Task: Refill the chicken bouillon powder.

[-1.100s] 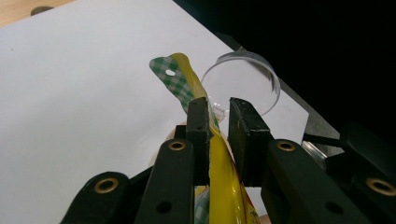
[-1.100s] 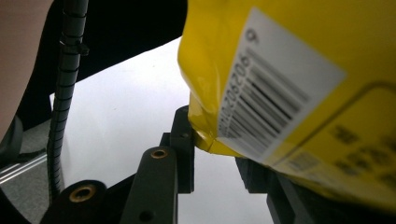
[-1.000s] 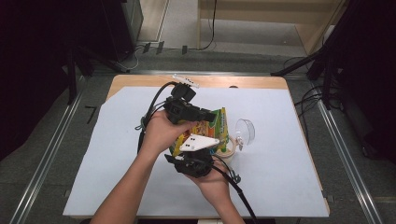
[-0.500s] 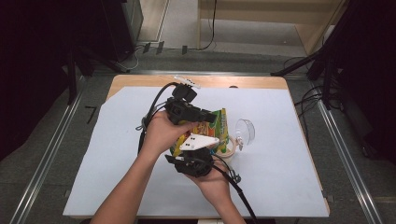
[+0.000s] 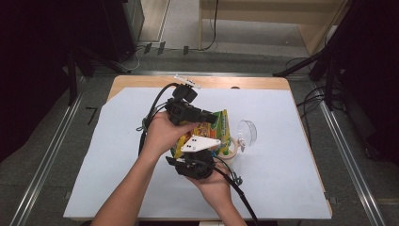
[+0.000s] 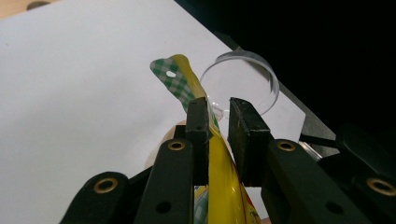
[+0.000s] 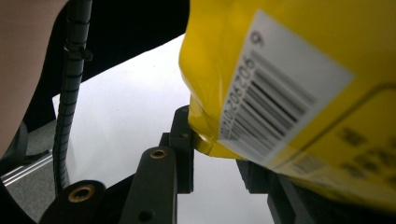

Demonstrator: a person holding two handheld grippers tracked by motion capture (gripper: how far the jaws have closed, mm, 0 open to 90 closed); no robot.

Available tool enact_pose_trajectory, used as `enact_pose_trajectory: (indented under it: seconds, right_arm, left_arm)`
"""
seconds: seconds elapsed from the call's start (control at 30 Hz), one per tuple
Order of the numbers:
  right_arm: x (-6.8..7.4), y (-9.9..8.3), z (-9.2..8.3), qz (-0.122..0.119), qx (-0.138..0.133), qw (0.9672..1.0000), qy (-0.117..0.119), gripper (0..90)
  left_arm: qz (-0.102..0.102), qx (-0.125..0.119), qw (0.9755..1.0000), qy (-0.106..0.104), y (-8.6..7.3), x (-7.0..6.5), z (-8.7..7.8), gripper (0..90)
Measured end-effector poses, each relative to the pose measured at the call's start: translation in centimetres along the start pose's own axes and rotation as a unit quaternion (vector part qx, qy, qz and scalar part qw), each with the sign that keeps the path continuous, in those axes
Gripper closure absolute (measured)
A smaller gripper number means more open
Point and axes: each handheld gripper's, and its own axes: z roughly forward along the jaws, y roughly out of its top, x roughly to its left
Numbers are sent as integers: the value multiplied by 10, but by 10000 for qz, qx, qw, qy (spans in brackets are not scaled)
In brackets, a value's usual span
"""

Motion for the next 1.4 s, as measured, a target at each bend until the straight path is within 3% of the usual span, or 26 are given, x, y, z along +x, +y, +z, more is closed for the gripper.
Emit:
enact_pose_trajectory:
  seconds: [0.1, 0.2, 0.37, 0.47, 0.53, 0.77, 0.9, 0.97, 1.27, 1.4]
  right_arm:
    - [0, 0, 0, 42, -55, 10000, -8, 712]
    - [-1, -1, 1, 86, -20, 10000, 4, 710]
    - [1, -1, -1, 29, -79, 9999, -72, 710]
    - [0, -1, 2, 128, -12, 9999, -75, 710]
    - [-1, -1, 3, 141, 2, 9999, -62, 710]
    - [1, 0, 1, 124, -71, 9999, -39, 713]
    - [2, 1, -1, -40, -108, 9999, -60, 718]
    - [2, 1, -3, -91, -117, 9998, -105, 716]
    - [0, -4, 1, 218, -187, 9996, 72, 737]
    - [-1, -5, 1, 241, -185, 9995, 72, 739]
  left_arm:
    - [114, 75, 9998, 154, 0, -5, 2, 785]
    - [44, 63, 9999, 85, 0, -2, 2, 785]
    - [103, 24, 9999, 75, 0, -4, 2, 787]
    - [8, 110, 9999, 13, -1, 1, 4, 782]
    - [-26, 28, 10000, -27, -1, 1, 3, 783]
    - [53, 21, 10000, 36, 0, -2, 1, 786]
    - [-22, -118, 9999, -117, 0, 0, -4, 785]
    - [-11, -141, 9999, -92, 0, 0, -6, 782]
    - [102, -69, 9999, -19, 0, -4, -2, 789]
    - [164, -54, 9998, -15, 0, -5, -2, 798]
